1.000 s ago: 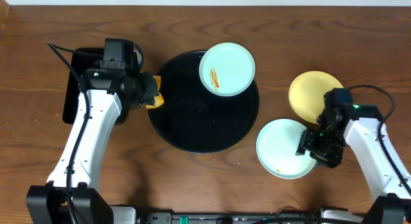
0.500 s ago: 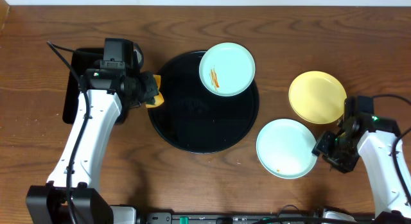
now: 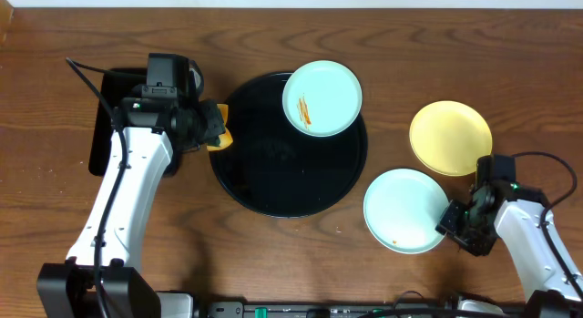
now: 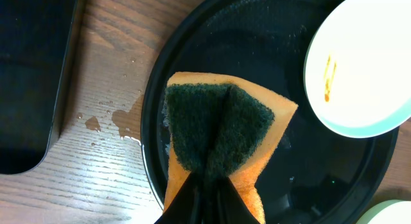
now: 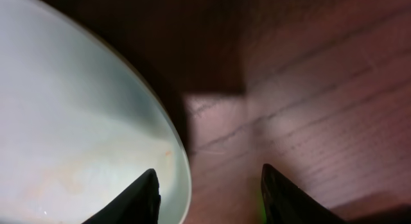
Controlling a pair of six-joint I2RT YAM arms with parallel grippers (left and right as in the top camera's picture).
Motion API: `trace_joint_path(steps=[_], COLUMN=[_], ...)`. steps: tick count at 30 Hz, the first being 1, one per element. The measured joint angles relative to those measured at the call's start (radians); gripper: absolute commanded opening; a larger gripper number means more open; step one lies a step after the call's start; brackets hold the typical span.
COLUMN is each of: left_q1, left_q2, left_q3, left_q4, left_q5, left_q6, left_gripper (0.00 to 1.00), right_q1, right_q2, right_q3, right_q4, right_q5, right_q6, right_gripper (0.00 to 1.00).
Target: Clean dirty plates on tray and stack at the side
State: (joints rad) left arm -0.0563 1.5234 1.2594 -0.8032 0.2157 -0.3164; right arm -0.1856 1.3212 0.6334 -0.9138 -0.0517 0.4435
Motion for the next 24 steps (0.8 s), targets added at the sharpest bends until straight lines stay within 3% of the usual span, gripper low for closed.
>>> trace_joint_path(steps=[11,19,24], left_q1=[0.0,0.0,0.0], left_q2=[0.0,0.0,0.0], left_q3=[0.0,0.0,0.0], left_q4=[0.0,0.0,0.0], left_q5=[0.0,0.0,0.0], left_q6=[0.0,0.0,0.0], left_gripper=[0.07,0.07,0.07], right_q1=[0.0,0.0,0.0], right_q2=[0.0,0.0,0.0], right_q3=[-0.045,-0.045,-0.047], right_q4=[0.081,0.097,0.099], right_q5=[0.0,0.0,0.0], right_q6=[0.0,0.0,0.006], right_gripper=[0.34,0.11,0.04])
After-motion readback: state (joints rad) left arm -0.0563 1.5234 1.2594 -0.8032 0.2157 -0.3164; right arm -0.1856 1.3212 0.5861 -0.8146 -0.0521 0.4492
